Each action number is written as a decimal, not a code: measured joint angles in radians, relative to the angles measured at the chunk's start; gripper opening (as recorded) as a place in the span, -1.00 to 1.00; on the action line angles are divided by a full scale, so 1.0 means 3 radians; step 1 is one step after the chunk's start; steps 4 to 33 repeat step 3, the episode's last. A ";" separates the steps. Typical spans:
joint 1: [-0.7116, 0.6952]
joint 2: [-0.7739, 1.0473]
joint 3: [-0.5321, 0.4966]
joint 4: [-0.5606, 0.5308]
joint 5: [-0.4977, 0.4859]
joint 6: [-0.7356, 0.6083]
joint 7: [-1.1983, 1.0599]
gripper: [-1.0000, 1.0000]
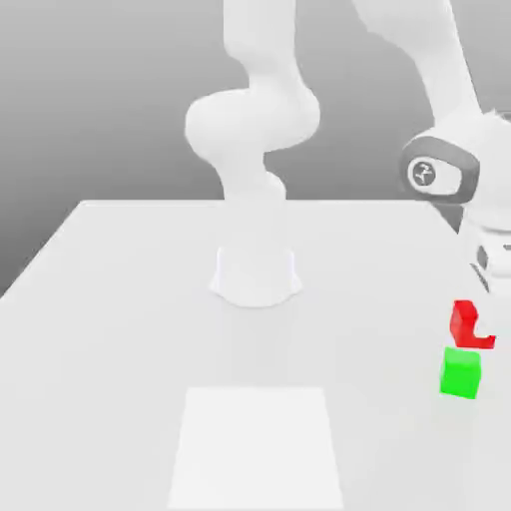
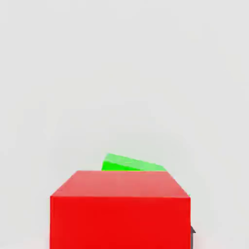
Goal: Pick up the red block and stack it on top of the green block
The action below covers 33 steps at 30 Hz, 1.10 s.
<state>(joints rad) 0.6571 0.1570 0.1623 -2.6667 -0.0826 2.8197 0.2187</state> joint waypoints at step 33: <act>0.0000 0.0000 0.0000 0.0000 0.0000 0.0000 0.0000 1.00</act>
